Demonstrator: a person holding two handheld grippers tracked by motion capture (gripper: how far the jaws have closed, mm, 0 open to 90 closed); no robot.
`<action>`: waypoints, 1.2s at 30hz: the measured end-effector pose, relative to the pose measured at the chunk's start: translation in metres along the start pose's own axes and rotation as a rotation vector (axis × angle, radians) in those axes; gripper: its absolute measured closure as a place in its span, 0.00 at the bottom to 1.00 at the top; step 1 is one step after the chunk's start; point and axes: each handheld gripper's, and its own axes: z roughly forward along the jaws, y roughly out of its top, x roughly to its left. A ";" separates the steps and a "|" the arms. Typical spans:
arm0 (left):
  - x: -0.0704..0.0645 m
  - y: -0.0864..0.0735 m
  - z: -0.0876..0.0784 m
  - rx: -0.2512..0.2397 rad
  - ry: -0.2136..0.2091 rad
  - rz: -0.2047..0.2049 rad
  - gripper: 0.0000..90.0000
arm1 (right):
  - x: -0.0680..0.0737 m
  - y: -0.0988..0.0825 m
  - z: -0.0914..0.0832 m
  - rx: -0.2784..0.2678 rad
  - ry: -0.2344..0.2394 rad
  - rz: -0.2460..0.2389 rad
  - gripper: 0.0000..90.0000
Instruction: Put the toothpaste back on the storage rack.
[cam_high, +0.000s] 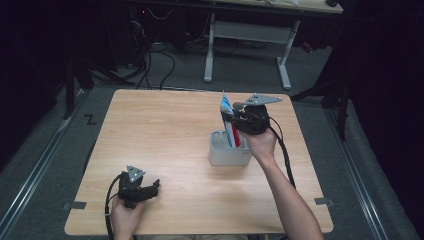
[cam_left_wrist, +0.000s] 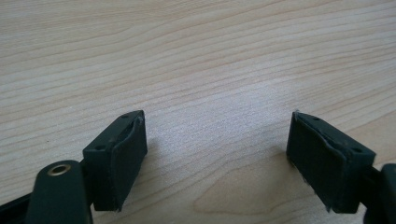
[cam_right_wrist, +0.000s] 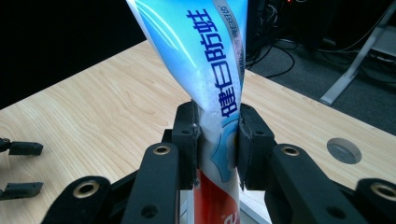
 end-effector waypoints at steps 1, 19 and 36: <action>0.000 0.000 0.000 0.000 0.000 0.000 0.23 | 0.000 -0.001 0.000 0.003 0.000 -0.001 0.80; 0.000 0.000 0.000 0.001 0.000 0.001 0.23 | -0.003 -0.014 0.008 0.044 -0.016 0.006 0.80; 0.000 0.000 0.000 0.001 0.000 0.001 0.23 | -0.002 -0.024 0.013 0.075 -0.023 -0.004 0.80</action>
